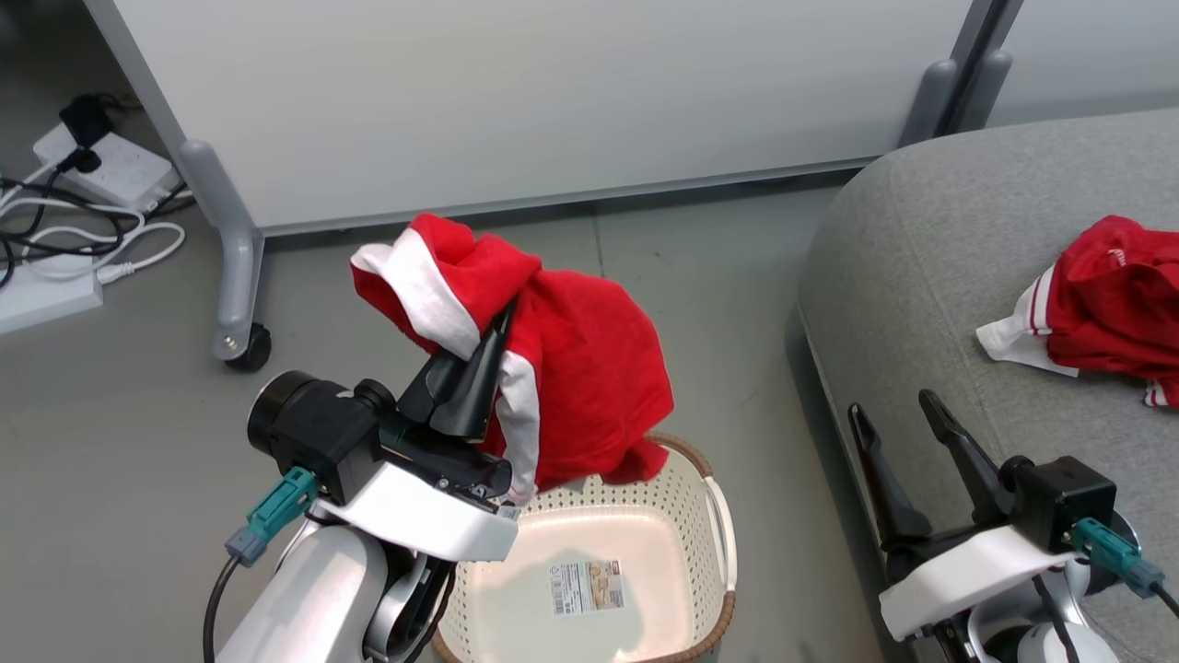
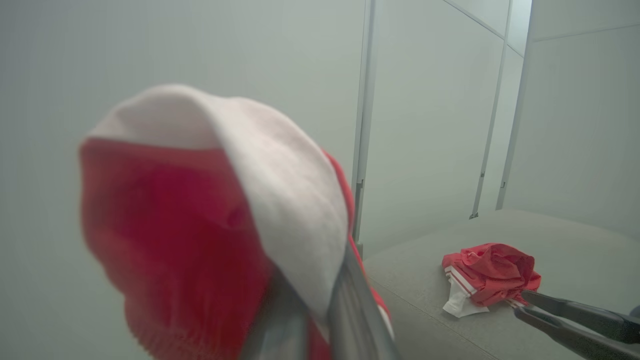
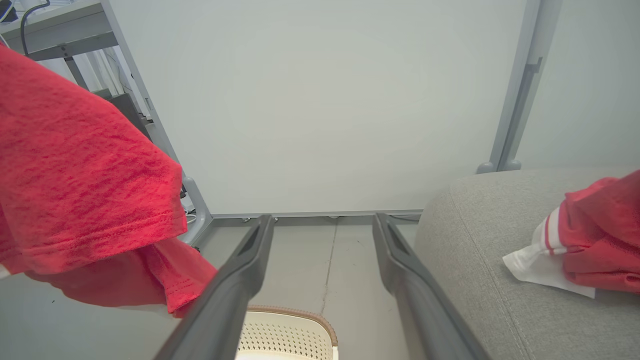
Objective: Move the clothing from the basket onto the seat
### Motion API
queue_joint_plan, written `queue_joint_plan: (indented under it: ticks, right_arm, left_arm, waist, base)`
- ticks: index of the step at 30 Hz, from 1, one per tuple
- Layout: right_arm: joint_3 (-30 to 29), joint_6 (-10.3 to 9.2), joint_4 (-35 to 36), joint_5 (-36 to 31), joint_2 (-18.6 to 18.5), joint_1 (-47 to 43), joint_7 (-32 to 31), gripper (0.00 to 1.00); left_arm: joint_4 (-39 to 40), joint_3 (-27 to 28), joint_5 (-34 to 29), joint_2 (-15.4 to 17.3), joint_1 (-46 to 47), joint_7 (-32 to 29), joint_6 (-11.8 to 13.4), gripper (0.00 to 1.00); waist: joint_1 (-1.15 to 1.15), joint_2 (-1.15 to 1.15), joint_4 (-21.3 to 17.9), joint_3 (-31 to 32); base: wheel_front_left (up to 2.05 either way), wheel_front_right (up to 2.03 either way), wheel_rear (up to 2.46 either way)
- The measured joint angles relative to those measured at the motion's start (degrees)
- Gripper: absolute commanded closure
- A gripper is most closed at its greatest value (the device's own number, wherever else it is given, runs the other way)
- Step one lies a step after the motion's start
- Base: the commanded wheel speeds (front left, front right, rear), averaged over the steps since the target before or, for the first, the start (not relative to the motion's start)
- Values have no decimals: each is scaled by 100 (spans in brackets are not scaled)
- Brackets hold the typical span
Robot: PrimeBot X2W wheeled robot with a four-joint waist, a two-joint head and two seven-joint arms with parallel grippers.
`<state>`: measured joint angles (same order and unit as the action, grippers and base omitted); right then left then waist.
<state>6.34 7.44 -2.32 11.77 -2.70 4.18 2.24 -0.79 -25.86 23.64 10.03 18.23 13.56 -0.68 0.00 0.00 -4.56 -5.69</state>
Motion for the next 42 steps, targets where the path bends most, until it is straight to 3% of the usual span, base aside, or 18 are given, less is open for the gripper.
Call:
queue_joint_plan:
  ticks: [14, 32, 37, 42]
  right_arm:
    - [-11, 0, 145, 49, 0, -443, -149, 0]
    - [25, 0, 265, 81, -1, -504, -183, 0]
    - [309, 0, 472, 145, -3, -463, -182, 0]
    - [1003, 0, 647, 185, -5, -260, -292, 0]
  left_arm:
    - [272, -178, 56, 75, -406, -227, 94, 100]
    - [314, -232, 116, 141, -494, -272, 163, 100]
    - [321, -252, 116, 149, -494, -279, 175, 100]
    - [313, -285, 118, 151, -487, -282, 175, 100]
  waist:
    - [0, 0, -46, 497]
    - [0, 0, -12, 574]
    - [0, 0, -2, 562]
    - [0, 0, 22, 556]
  base:
    - [0, 0, 0]
    - [0, 0, 0]
    - [0, 0, 0]
    - [0, 0, 0]
